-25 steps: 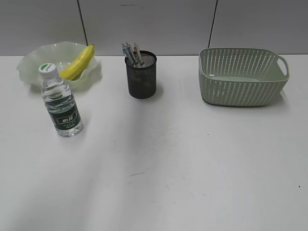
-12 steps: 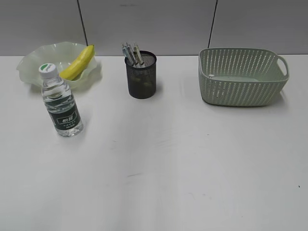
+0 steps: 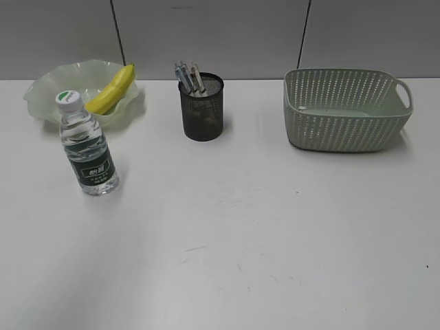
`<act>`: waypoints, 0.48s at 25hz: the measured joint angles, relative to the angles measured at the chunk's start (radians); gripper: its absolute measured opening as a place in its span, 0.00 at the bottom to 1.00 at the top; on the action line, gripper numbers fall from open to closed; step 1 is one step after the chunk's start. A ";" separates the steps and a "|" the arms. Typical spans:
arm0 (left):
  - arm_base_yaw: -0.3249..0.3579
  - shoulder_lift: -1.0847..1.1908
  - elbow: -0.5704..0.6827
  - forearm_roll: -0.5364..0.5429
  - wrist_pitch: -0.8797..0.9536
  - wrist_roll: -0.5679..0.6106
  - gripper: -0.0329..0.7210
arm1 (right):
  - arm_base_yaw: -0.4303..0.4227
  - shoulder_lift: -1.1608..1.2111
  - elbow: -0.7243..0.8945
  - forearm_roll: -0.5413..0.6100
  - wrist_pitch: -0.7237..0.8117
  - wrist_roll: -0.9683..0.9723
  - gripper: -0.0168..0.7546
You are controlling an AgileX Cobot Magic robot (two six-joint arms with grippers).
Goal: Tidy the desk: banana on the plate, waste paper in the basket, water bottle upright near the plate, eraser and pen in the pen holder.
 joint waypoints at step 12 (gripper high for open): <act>-0.002 -0.741 0.627 -0.066 0.008 0.000 0.58 | 0.000 0.000 0.000 0.000 0.000 0.000 0.68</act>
